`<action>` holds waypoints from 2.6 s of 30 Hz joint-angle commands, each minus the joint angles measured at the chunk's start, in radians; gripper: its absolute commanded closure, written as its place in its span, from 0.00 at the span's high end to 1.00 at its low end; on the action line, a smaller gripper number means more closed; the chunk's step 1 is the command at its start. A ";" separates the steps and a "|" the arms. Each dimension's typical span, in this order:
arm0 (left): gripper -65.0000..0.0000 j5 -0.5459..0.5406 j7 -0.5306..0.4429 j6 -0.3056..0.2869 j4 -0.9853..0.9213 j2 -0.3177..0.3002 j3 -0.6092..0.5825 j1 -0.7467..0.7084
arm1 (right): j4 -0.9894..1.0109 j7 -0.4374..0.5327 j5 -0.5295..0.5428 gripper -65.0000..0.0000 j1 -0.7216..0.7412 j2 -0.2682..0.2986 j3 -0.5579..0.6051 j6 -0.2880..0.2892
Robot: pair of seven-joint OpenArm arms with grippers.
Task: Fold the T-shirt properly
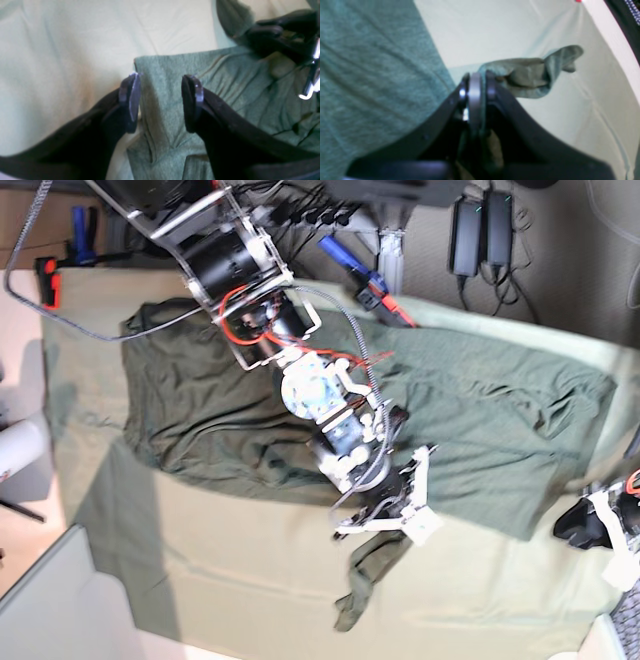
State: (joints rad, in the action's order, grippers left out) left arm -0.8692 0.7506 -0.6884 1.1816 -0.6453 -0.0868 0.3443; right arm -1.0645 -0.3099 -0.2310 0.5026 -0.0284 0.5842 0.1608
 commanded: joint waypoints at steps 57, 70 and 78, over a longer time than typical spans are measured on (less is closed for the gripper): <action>0.62 0.531 -0.513 0.199 -0.620 0.579 -0.170 0.351 | -0.435 -0.326 0.277 0.56 -0.273 0.278 -0.822 0.000; 0.35 0.604 -0.536 0.199 -0.620 0.655 -0.170 0.351 | -0.435 -0.331 0.317 0.56 -0.273 0.278 -0.821 0.000; 0.00 0.607 -0.582 0.143 -0.620 0.623 -0.167 0.354 | -0.435 -0.330 0.317 0.56 -0.273 0.277 -0.822 0.000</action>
State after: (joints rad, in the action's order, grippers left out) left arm -0.2508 0.1940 -0.5259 0.5472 -0.0200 -0.2558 0.6601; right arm -1.4803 -0.6594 0.0826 0.2096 0.2359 -0.2302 0.1608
